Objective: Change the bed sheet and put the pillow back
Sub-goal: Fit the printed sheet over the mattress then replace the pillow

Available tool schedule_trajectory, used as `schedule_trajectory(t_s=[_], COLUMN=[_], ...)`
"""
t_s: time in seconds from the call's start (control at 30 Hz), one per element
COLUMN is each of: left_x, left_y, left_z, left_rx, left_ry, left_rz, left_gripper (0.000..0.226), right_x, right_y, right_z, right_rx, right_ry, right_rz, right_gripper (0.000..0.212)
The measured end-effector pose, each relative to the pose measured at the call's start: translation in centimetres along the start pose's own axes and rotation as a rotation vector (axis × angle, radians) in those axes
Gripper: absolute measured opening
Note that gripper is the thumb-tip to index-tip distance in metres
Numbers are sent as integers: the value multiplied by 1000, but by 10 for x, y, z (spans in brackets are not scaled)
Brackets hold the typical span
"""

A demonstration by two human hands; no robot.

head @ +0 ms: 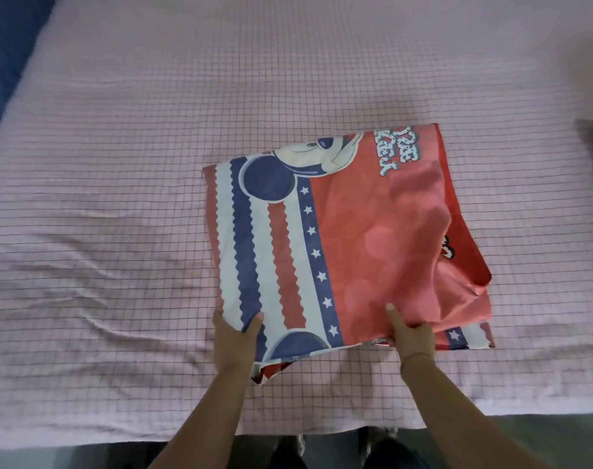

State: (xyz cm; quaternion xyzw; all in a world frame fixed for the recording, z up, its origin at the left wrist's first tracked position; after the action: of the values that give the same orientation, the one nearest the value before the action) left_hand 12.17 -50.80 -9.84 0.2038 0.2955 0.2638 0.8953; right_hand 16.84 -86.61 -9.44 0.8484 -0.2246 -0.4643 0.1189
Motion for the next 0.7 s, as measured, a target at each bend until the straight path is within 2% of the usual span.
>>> schedule_trajectory(t_s=[0.1,0.23,0.33,0.4,0.5,0.57,0.63,0.7], left_x=[1,12,24,31,38,35,30,26], left_y=[6,18,26,31,37,39,40,43], left_z=[-1,35,80,117,174,207,231,246], left_rx=[19,-18,-147,-201,-265,-300,-313,-295], left_ry=[51,-33,-85,-141,-251,-319,-374,-417], left_rz=[-63,-106,-111,-105,-100,-121,-139,-149], left_gripper=[46,16,13,14,8,11,16,14], right_x=[0,-8,-24,-30,-36,-38,-43,-45], right_y=[-12,-14,-13,-10,-5,-3,-7,-14], right_z=[1,-31,-56,-51,-29,-16,-10,-18], right_rx=[1,13,62,122,233,295,518,682], right_ry=[-20,34,88,68,-17,-89,-216,-275], right_rz=[-6,30,26,28,34,32,-8,-94], right_gripper=[49,37,33,43,86,93,78,43])
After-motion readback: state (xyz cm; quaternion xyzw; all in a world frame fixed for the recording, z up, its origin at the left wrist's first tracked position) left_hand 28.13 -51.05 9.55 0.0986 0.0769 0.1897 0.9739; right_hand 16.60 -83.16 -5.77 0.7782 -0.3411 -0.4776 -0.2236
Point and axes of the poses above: each hand's wrist, its own x-axis towards the middle knuckle, its own y-axis out of the back of the hand, z = x × y, the point moved 8 cm from there along x, towards the middle knuckle, and after that the axes turned 8 degrees about -y, right-handed, at the moved point
